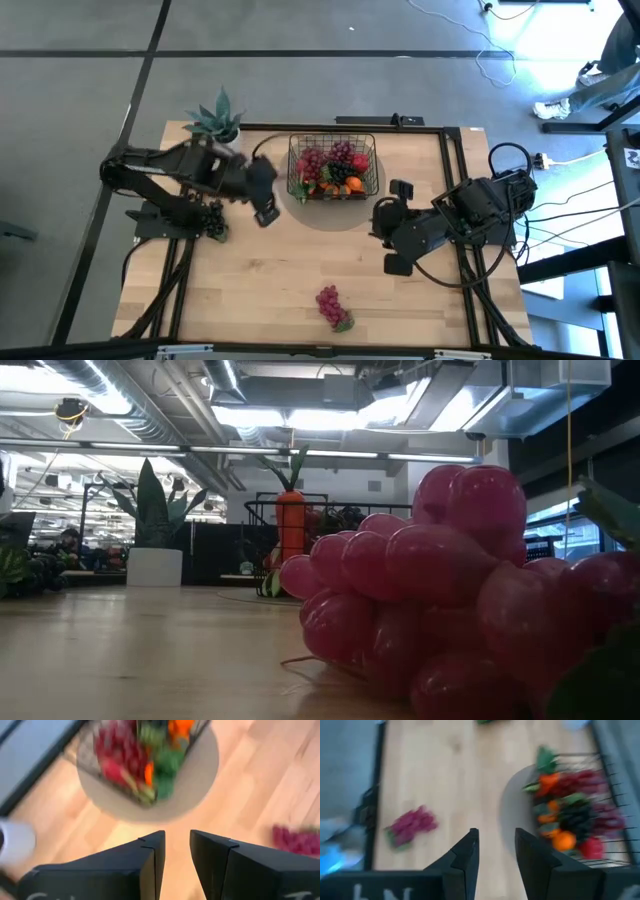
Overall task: Build produce basket
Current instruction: Put the purple grapes into the black wire basket
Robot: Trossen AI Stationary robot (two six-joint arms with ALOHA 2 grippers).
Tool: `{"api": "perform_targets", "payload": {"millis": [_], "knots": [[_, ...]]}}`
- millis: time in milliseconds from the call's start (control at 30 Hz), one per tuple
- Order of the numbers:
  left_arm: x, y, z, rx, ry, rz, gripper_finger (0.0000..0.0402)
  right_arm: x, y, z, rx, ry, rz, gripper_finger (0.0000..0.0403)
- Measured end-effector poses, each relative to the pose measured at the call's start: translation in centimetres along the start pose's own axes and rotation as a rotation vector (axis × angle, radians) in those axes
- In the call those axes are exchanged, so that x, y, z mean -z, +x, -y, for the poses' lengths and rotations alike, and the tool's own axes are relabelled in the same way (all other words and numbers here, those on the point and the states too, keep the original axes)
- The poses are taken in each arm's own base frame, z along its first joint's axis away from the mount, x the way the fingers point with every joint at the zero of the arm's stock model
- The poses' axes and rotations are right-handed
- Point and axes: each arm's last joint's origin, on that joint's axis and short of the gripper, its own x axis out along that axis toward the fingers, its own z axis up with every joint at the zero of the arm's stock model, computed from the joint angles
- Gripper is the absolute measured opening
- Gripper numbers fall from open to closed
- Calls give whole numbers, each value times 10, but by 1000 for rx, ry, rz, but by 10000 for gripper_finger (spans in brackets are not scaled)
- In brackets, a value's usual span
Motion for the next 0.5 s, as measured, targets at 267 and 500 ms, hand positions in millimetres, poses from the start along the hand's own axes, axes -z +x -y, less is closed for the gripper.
{"api": "perform_targets", "payload": {"millis": [267, 500], "knots": [[42, -23, 34, 86, -8, -77, 77, 8, 23, -18, -235, 17, -169, 113], [70, -45, 54, 147, -17, -52, 79, 25, 76, -42, -308, 117, -304, 113]]}}
